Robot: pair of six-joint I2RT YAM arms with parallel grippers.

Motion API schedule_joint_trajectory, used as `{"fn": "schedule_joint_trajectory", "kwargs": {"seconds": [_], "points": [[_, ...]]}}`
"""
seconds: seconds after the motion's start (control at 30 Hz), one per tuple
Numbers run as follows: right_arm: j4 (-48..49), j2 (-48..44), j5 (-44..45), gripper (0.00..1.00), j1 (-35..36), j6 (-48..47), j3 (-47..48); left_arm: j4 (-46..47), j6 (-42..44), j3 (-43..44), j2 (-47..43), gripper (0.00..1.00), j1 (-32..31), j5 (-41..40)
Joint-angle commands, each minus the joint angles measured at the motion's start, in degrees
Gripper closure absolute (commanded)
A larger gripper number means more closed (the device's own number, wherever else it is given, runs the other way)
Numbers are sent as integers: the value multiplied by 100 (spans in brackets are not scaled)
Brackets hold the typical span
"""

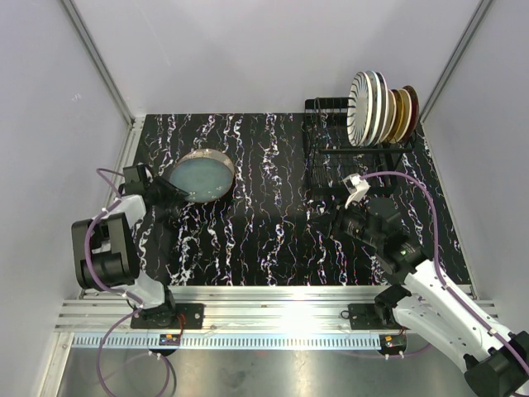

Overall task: Load the plates into the dish rack
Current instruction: Grab a plate with the left arm

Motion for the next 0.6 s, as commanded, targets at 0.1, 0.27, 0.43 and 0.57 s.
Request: {"fn": "schedule_joint_trajectory", "kwargs": {"seconds": [0.1,0.27,0.43,0.57], "points": [[100,-51,91,65,62,1,84,-267,186,189,-606,94,-1,102],[56,-51,100,65,61,10,93,-390,239,461,-659,100,-1,189],[21,-95,108,64,61,36,111,-478,336,620,-703,100,-1,242],[-6,-69,100,65,62,54,137,-487,371,717,-913,100,-1,146]]}}
